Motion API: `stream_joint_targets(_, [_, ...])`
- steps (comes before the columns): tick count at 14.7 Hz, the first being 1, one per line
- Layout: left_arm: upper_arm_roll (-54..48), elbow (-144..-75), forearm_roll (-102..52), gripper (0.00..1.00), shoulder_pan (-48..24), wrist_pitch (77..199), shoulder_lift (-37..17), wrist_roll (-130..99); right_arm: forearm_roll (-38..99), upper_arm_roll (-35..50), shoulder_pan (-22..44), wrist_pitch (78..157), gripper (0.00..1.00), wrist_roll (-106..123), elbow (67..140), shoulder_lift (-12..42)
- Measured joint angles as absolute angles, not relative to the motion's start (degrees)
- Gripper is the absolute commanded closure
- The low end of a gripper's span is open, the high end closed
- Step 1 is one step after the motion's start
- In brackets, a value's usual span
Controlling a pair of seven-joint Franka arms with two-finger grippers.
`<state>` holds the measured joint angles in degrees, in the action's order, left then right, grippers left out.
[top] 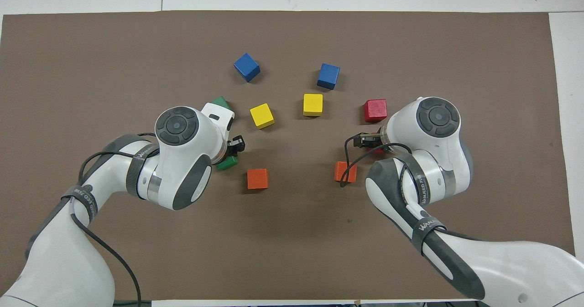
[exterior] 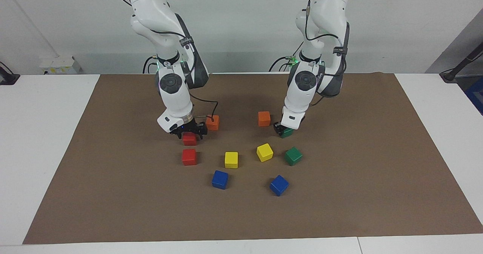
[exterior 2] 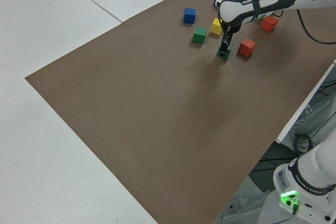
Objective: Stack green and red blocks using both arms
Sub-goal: 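Place green outward with the left gripper while the right gripper carries red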
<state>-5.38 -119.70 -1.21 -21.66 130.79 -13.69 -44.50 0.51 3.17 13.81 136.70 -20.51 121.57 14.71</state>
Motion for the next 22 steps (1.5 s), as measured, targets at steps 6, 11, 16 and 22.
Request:
stream_joint_targets(6, [-3.5,-110.2,-1.0,1.0,-11.0,120.2,-13.2,-24.3,0.5,3.0,13.6,136.2,1.0,-20.5,120.9,15.3])
stream_joint_targets(11, [-3.3,-108.2,0.9,1.0,-0.5,120.1,-14.0,-5.7,0.5,2.7,10.0,122.4,1.0,-18.0,111.9,12.4])
stream_joint_targets(16, [-3.4,-104.6,1.9,1.0,1.4,121.8,-18.7,-3.2,0.4,2.3,-0.2,120.4,1.0,-5.7,109.5,10.9])
stream_joint_targets(22, [-3.4,-104.2,2.3,1.0,2.4,123.1,-21.2,-1.9,0.4,2.2,-4.4,126.7,1.0,3.1,113.3,13.0])
